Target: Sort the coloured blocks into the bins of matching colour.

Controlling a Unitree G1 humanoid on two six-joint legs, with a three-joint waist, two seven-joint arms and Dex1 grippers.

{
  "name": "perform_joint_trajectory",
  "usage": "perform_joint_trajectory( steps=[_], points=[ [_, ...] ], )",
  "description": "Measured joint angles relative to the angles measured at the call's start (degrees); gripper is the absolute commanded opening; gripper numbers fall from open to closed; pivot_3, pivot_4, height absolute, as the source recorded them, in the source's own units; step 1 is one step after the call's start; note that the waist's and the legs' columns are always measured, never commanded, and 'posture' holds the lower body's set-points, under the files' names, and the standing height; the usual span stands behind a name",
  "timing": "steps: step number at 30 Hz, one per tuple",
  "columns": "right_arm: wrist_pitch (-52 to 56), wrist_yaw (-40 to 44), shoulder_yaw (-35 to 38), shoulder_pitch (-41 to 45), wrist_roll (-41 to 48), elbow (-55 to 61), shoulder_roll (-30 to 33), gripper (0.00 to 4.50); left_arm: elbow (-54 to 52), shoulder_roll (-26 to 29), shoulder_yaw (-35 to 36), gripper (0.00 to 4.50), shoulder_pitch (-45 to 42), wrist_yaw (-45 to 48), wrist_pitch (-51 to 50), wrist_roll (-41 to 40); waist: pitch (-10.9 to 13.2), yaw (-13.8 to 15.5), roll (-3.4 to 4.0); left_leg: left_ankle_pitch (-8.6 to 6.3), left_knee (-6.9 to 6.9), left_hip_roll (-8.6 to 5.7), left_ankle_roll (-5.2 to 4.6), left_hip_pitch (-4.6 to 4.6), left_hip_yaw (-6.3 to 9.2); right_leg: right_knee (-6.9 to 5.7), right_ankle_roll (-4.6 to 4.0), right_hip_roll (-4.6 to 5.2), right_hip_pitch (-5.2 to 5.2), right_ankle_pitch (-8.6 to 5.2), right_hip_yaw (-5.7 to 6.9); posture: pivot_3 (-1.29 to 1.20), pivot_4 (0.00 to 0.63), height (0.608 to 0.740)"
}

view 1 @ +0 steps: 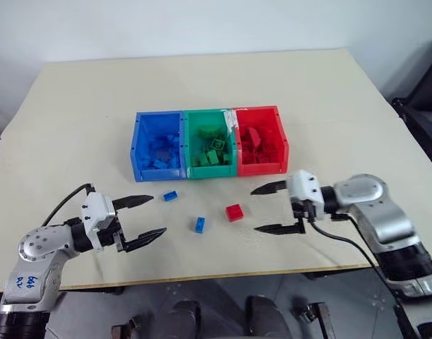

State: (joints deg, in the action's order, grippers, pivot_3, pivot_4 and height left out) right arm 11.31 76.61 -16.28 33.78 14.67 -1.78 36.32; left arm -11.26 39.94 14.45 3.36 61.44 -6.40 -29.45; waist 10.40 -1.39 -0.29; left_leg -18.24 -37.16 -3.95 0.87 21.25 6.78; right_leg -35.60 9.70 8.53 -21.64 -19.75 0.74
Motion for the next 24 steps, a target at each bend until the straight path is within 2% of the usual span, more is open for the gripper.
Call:
perform_joint_trajectory(
  steps=[3,6,13,14,17,20,24],
  points=[
    [-0.4,-0.1,-3.8,1.7,-3.5,-3.7,-2.3,4.46,-1.5,0.4,0.8,4.5,2.3,0.7,0.0,-0.5,0.0,0.3,0.0,-0.01,0.0,-0.05,0.01,0.05,0.11,0.01,-0.02,0.02,0.0,0.0,0.08,0.0,0.15,0.74],
    [-2.8,-1.3,-5.9,2.4,-7.0,-8.8,-4.8,3.89,-2.2,0.4,1.1,4.5,4.7,0.8,0.1,-0.6,0.0,0.2,0.0,-0.01,0.01,-0.06,0.01,0.05,0.12,0.0,-0.02,0.01,-0.02,0.0,0.08,0.0,0.15,0.74],
    [-5.2,-2.4,-5.7,2.7,-8.2,-10.1,-5.9,1.59,-2.6,0.4,1.3,4.5,5.8,0.7,3.0,0.1,0.0,0.0,0.0,-0.02,0.01,-0.04,0.03,0.05,0.12,0.0,-0.03,0.0,-0.02,-0.01,0.09,0.0,0.15,0.74],
    [-5.2,-2.5,-5.7,2.5,-8.2,-9.9,-5.9,1.47,-2.6,0.4,1.3,4.5,5.9,0.7,3.4,0.3,0.0,-0.1,0.0,-0.02,0.01,-0.04,0.03,0.05,0.12,-0.01,-0.03,0.0,-0.02,-0.01,0.09,0.0,0.15,0.74],
    [-5.8,-3.9,-4.1,1.4,-7.6,-9.8,-5.9,1.49,-2.6,-0.2,1.4,4.5,5.5,-0.3,3.8,0.4,0.0,0.0,0.0,-0.02,0.0,-0.05,0.03,0.05,0.12,-0.01,-0.03,0.0,-0.02,-0.01,0.09,0.0,0.15,0.74],
    [-3.2,-8.1,2.4,1.8,-4.9,-9.5,-5.5,1.49,-2.6,-2.2,1.6,4.5,3.2,-4.3,2.8,0.0,0.0,0.3,0.03,-0.02,-0.07,-0.08,0.03,0.07,0.12,-0.04,-0.02,0.01,-0.01,0.0,0.08,0.0,0.15,0.74],
    [0.2,-12.8,10.8,6.6,-2.5,-11.1,-3.2,1.49,-3.2,-3.5,3.6,4.5,1.8,-8.3,-0.7,-2.5,0.0,0.2,0.03,-0.02,0.0,-0.06,0.03,0.06,0.11,-0.04,-0.02,0.0,-0.03,0.0,0.08,0.0,0.15,0.74]
  ],
)
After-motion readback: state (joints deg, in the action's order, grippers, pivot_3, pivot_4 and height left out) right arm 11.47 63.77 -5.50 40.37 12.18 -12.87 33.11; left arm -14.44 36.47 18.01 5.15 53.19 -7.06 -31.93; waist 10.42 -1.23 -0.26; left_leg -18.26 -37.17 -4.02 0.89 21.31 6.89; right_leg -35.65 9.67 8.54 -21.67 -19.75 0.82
